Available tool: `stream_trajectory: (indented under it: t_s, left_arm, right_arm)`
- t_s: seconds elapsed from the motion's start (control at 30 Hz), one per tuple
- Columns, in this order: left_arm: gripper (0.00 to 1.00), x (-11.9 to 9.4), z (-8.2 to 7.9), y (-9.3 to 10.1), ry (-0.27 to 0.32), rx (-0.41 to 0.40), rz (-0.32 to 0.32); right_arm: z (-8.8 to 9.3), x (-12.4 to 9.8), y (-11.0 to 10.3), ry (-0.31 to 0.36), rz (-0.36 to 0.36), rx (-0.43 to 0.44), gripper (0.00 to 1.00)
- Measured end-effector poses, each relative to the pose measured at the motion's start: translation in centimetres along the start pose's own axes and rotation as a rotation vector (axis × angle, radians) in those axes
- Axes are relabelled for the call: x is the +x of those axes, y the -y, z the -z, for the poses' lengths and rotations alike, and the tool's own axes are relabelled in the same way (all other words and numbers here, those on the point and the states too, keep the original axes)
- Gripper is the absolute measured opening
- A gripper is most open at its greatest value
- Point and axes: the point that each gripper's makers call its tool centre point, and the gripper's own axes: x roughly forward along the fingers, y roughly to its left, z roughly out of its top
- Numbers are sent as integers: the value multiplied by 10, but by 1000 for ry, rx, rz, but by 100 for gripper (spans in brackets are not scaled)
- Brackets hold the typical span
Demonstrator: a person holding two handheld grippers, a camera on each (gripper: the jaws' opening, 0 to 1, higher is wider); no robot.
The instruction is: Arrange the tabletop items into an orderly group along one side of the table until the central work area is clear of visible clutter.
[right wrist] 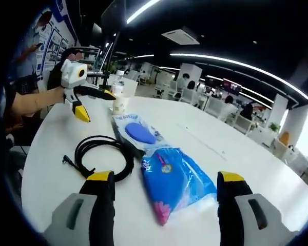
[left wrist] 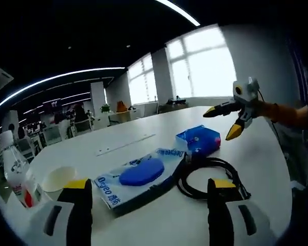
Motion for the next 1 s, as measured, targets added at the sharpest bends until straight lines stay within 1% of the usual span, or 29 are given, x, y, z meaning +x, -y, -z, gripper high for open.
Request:
stream_trajectory:
  t_s: [0.03, 0.1, 0.17, 0.23, 0.3, 0.33, 0.4, 0.5, 0.6, 0.67, 0.77, 0.83, 0.93, 1.0]
  left_arm:
    - [92, 0, -1, 0, 6, -10, 0]
    - [92, 0, -3, 2, 22, -50, 21]
    - [92, 1, -8, 5, 51, -88, 42]
    - [92, 2, -11, 10, 69, -136, 70]
    - [92, 3, -11, 13, 62, -112, 83]
    - [92, 4, -10, 14, 59, -106, 82]
    - [91, 5, -8, 16, 40, -66, 70]
    - [90, 7, -10, 22, 43, -64, 84]
    - [89, 9, -12, 26, 44, -66, 92]
    - [87, 11, -14, 28, 54, -46, 87]
    - [81, 14, -13, 33, 46, -24, 95]
    - [81, 16, -15, 33, 44, -19, 78]
    - [80, 19, -17, 36, 46, -17, 81]
    - [80, 24, -19, 44, 35, -13, 95]
  right_arm:
    - [1, -2, 2, 2, 10, 7, 79]
    - [2, -5, 5, 6, 16, 28, 80]
    - [4, -8, 7, 11, 25, 73, 82]
    - [7, -11, 10, 9, 41, 86, 83]
    - [9, -14, 10, 9, 47, 88, 83]
    - [10, -15, 10, 6, 48, 91, 83]
    - [13, -17, 11, 1, 57, 95, 83]
    - [17, -21, 13, -8, 76, 80, 82]
    - [19, -25, 13, -10, 73, 91, 81]
    - [20, -27, 13, -6, 75, 95, 81]
    - [20, -31, 16, 0, 83, 95, 80]
    - [21, -33, 17, 0, 84, 96, 80]
    - [21, -37, 20, 6, 92, 90, 75]
    - [20, -40, 25, 14, 103, 89, 73]
